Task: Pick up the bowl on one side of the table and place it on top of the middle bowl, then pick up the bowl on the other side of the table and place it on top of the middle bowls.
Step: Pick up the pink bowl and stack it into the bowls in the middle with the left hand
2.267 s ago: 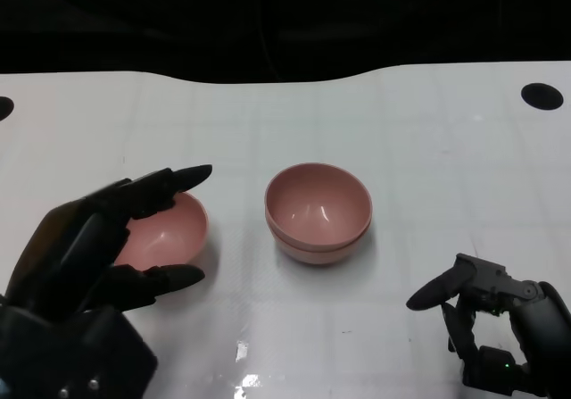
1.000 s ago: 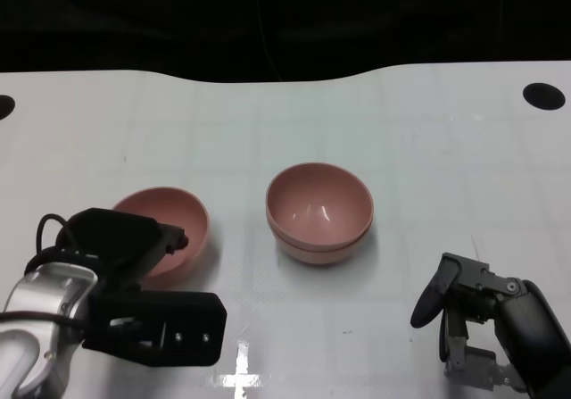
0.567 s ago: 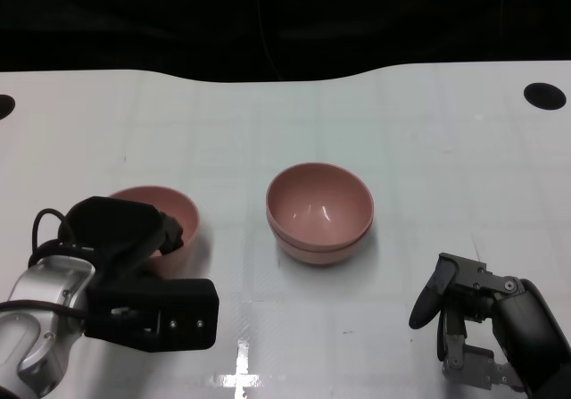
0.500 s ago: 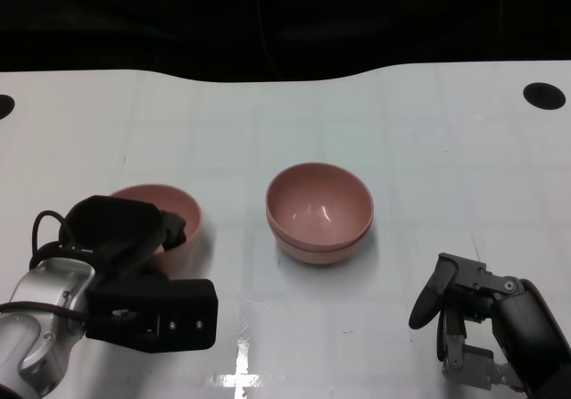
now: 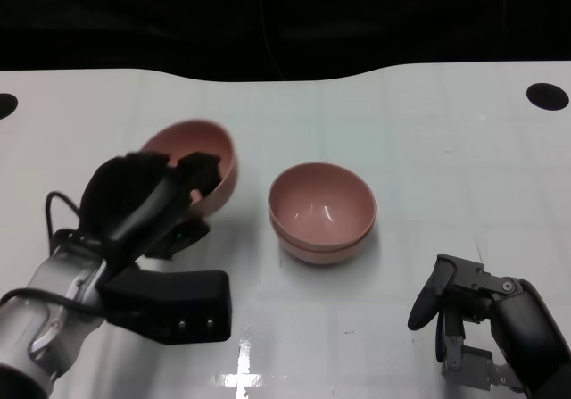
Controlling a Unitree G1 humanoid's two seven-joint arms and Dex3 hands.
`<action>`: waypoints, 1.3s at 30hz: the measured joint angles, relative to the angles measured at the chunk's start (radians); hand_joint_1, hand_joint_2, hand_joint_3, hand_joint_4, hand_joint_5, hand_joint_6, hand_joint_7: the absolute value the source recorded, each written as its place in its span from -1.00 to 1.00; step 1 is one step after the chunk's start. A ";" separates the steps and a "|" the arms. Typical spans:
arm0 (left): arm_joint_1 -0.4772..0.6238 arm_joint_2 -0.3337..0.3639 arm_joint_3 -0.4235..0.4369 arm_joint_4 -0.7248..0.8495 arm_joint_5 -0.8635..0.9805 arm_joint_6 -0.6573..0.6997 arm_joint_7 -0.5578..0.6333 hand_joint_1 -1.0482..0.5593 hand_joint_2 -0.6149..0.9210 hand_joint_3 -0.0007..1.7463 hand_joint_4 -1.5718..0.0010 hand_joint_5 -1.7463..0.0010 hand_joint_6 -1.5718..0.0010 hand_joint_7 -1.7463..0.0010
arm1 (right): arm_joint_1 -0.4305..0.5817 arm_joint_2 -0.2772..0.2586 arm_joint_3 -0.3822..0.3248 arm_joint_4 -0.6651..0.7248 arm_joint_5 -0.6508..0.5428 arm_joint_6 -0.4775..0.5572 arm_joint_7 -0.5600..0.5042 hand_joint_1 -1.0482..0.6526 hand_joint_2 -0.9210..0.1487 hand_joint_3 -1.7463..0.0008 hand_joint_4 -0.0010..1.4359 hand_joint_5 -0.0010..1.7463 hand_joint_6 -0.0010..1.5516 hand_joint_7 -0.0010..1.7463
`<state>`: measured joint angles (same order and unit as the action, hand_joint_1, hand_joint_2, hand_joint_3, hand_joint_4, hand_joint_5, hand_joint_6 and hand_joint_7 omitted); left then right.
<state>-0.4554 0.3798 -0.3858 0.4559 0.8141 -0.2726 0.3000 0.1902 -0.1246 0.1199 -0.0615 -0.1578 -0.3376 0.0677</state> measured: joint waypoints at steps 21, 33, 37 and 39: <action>-0.193 -0.157 -0.101 0.156 -0.037 -0.199 -0.027 -0.01 0.61 -0.01 -0.03 -1.00 0.04 -0.81 | 0.009 0.000 0.002 -0.002 -0.014 0.002 0.014 0.17 0.13 -0.75 0.24 1.00 0.01 0.75; -0.227 -0.162 -0.154 0.162 -0.034 -0.164 -0.227 0.05 0.72 -0.32 0.02 -0.83 0.03 -0.50 | 0.009 0.001 0.003 -0.002 -0.019 0.008 0.013 0.16 0.13 -0.75 0.22 1.00 0.01 0.76; -0.230 -0.157 -0.169 0.162 0.002 -0.147 -0.229 -0.08 0.97 -0.77 0.05 -0.26 -0.05 0.41 | 0.009 0.002 0.003 -0.002 -0.019 0.008 0.013 0.16 0.13 -0.75 0.23 1.00 0.01 0.76; -0.233 -0.151 -0.188 0.156 0.034 -0.127 -0.229 -0.29 0.99 -0.75 0.30 0.30 0.16 0.81 | 0.009 0.002 0.003 -0.002 -0.019 0.009 0.013 0.16 0.13 -0.75 0.23 1.00 0.01 0.76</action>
<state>-0.6883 0.2288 -0.5735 0.6119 0.8485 -0.3999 0.0712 0.1995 -0.1228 0.1227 -0.0631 -0.1764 -0.3291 0.0811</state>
